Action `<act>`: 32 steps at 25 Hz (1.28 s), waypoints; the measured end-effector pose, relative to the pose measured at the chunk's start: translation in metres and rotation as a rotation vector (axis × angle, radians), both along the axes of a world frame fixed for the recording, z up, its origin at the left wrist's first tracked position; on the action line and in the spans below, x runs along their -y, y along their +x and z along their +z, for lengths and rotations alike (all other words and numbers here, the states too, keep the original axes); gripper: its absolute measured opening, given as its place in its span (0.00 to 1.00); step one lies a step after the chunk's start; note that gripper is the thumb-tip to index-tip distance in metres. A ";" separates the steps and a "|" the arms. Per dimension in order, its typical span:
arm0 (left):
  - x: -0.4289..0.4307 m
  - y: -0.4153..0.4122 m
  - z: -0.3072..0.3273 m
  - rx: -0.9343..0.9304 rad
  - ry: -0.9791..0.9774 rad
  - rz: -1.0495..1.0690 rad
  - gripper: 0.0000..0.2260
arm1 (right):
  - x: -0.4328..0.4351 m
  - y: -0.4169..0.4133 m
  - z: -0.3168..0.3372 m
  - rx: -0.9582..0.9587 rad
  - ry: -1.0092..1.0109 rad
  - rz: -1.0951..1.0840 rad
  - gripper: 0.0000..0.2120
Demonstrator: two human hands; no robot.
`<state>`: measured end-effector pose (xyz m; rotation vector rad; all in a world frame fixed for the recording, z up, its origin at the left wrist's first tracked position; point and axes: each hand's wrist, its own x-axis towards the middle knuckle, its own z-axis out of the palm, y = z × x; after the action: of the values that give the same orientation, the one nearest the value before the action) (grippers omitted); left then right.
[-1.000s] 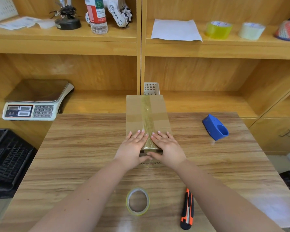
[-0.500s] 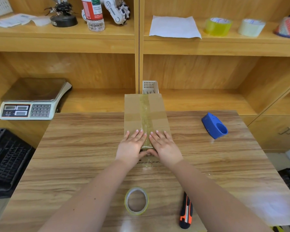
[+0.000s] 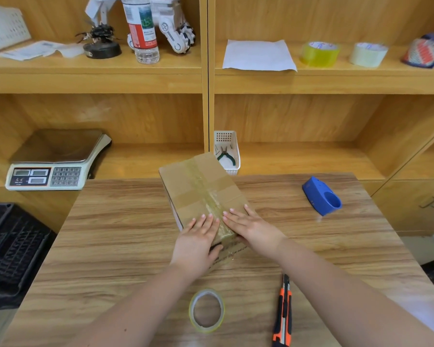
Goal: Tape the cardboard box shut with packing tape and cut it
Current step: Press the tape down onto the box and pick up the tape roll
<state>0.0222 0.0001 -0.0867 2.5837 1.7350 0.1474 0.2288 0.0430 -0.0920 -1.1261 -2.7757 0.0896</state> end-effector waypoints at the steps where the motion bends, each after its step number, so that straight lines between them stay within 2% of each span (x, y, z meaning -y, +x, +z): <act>1: 0.002 -0.001 -0.001 0.004 0.009 0.005 0.29 | -0.001 0.002 0.002 0.008 -0.019 0.020 0.32; 5: 0.004 -0.002 0.006 -0.014 0.021 -0.010 0.28 | -0.002 0.004 0.006 -0.032 -0.082 0.008 0.33; 9: 0.022 -0.004 0.008 0.048 -0.041 -0.025 0.29 | 0.005 0.007 0.009 -0.046 0.070 -0.084 0.33; 13: 0.035 0.018 0.016 0.122 -0.184 -0.160 0.27 | 0.000 0.017 0.019 0.012 0.174 -0.274 0.31; 14: 0.035 0.025 0.020 0.183 -0.228 -0.190 0.26 | -0.004 0.019 0.024 -0.001 0.149 -0.308 0.31; 16: 0.031 0.030 0.027 0.409 -0.290 -0.172 0.21 | -0.011 0.022 0.030 -0.064 -0.035 -0.402 0.31; 18: 0.019 0.013 0.032 0.638 -0.206 -0.017 0.18 | -0.012 0.025 0.034 -0.260 -0.214 -0.562 0.28; 19: 0.011 -0.004 0.033 0.683 -0.115 0.094 0.19 | -0.009 0.025 0.033 -0.390 -0.247 -0.634 0.24; 21: -0.011 -0.045 0.030 0.568 0.017 0.325 0.19 | 0.005 0.016 0.032 -0.568 -0.351 -0.711 0.23; 23: -0.026 -0.077 0.028 0.316 -0.114 0.500 0.22 | 0.018 0.003 0.029 -0.592 -0.534 -0.727 0.32; 25: -0.028 -0.082 0.024 0.173 -0.235 0.530 0.27 | 0.021 -0.002 0.027 -0.520 -0.603 -0.723 0.37; 27: -0.020 -0.068 0.020 0.113 -0.189 0.496 0.28 | 0.013 0.009 0.030 -0.509 -0.629 -0.752 0.37; 32: -0.015 -0.057 0.016 0.105 -0.148 0.462 0.31 | 0.007 0.032 0.033 -0.670 -0.691 -0.843 0.34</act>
<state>-0.0347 0.0150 -0.0712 1.9999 2.1745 0.1514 0.2608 0.0358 -0.0587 -1.8579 -1.5377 1.1252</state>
